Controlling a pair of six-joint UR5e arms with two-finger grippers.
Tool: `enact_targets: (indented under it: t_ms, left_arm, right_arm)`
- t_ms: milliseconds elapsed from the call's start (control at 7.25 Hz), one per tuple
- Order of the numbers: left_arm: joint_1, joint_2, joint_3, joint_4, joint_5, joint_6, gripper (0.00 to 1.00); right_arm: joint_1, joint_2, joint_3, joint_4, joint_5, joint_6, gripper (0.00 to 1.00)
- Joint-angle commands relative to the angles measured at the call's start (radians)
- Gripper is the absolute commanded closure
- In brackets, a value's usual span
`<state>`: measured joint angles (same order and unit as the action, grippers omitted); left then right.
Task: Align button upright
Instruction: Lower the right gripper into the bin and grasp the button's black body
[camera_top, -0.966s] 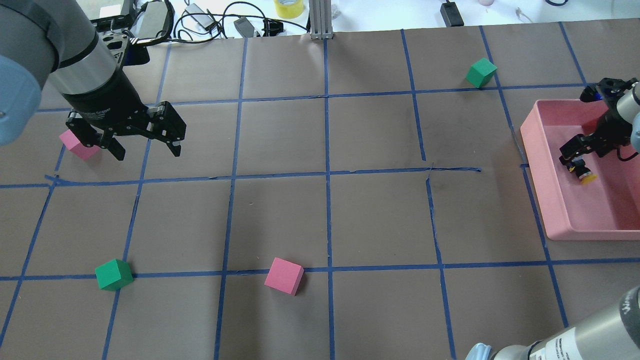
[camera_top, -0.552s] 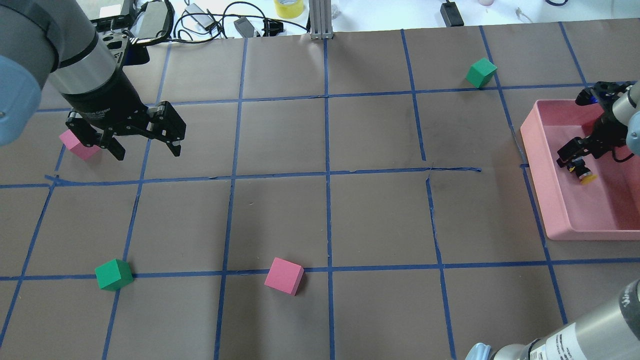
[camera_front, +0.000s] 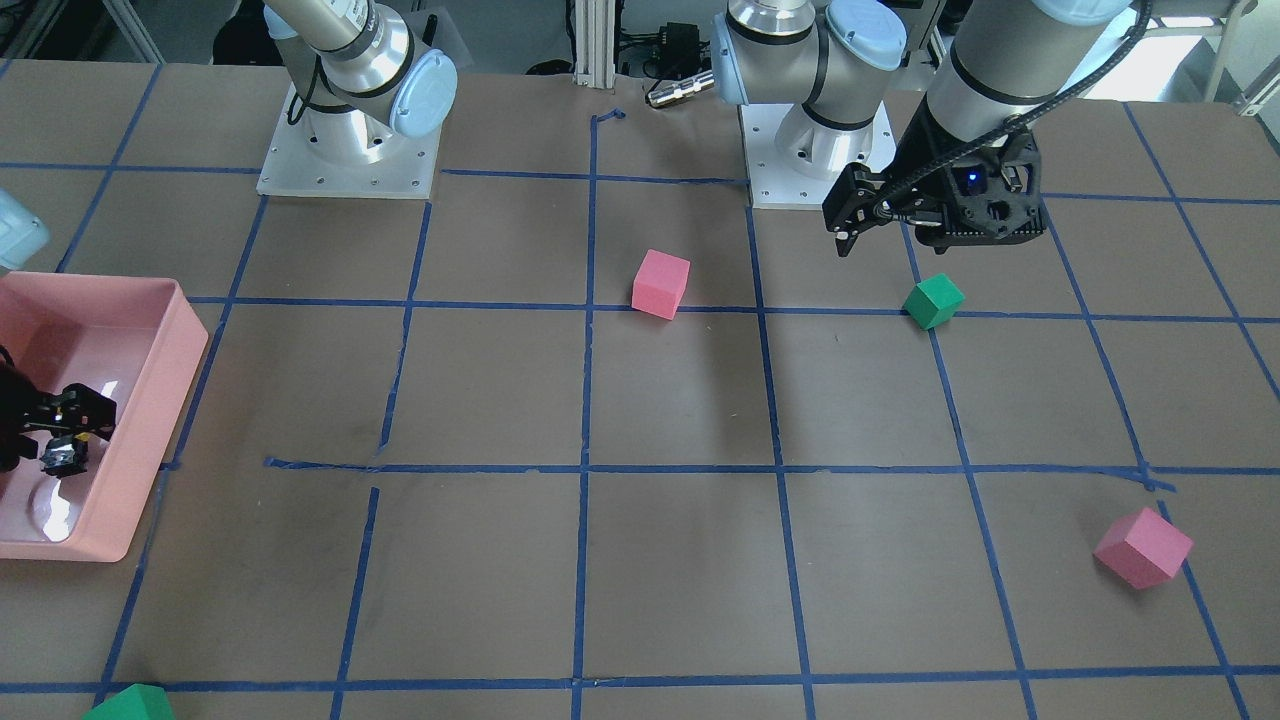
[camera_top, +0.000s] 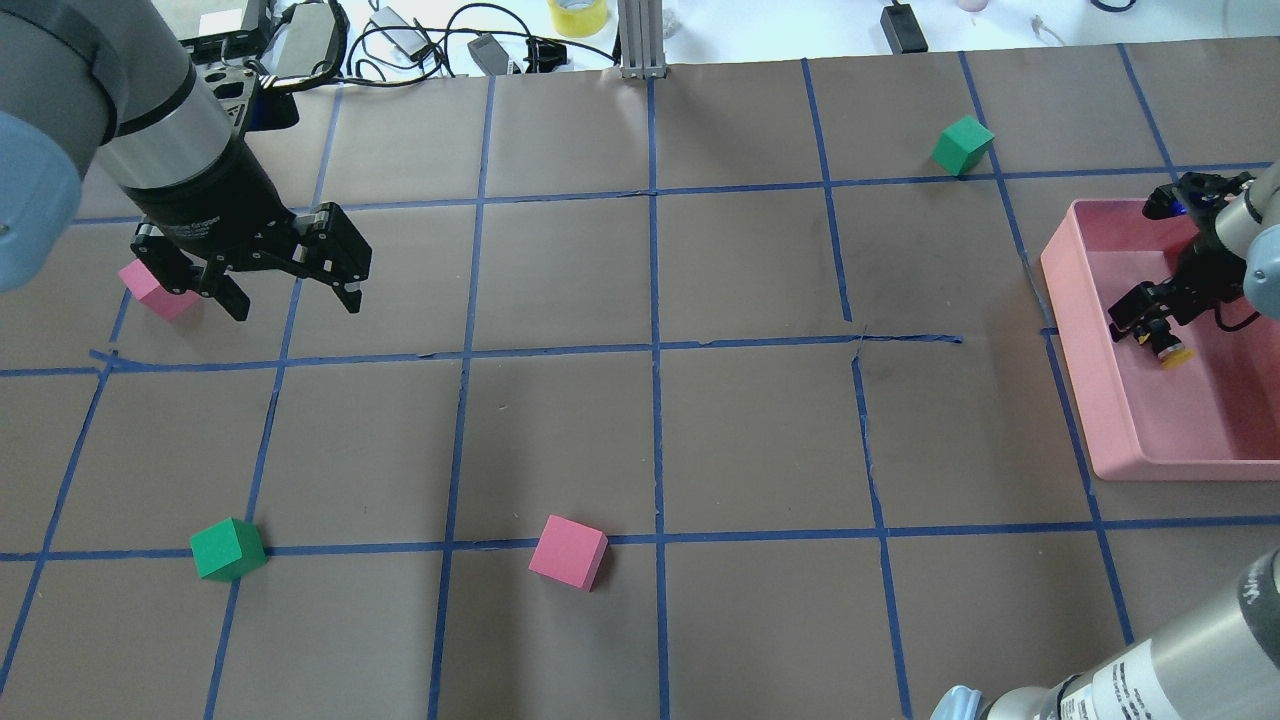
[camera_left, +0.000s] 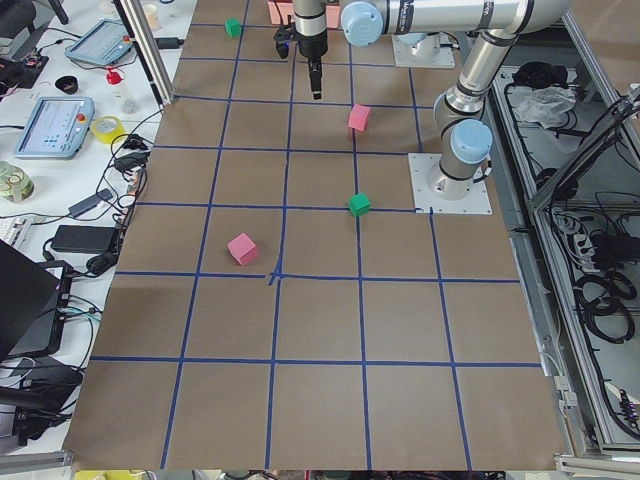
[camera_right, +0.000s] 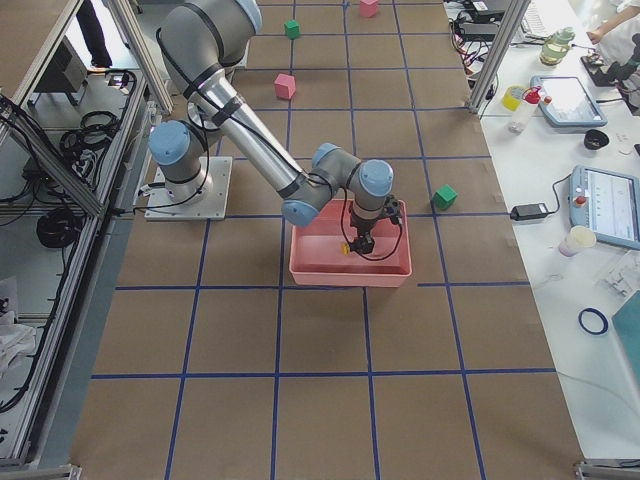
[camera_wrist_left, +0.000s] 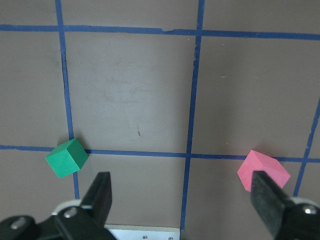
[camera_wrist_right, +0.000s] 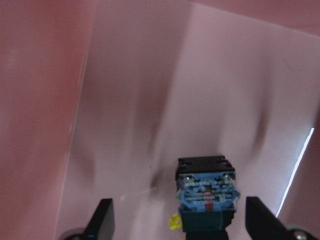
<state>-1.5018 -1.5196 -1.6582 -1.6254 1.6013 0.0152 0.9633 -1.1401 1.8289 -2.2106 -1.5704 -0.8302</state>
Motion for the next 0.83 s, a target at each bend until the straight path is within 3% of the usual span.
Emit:
enact_targets:
  t_ms: [0,138,276,690]
  left_arm:
    - [0.0,-0.001,-0.002,-0.001,0.0,0.0,0.0]
    - [-0.002,0.001,-0.005,-0.001,0.012,0.0,0.0]
    - [-0.002,-0.001,-0.005,-0.001,0.012,-0.001,0.0]
    - [-0.002,-0.001,-0.003,0.002,0.014,0.0,0.0]
  right_arm:
    - [0.0,0.002,0.006,0.009,-0.005,0.0,0.75]
    - [0.0,0.002,0.004,0.009,-0.013,-0.003,0.93]
    - [0.0,-0.001,-0.013,0.009,-0.016,-0.006,1.0]
    - [0.0,-0.039,-0.037,0.017,-0.014,-0.02,1.0]
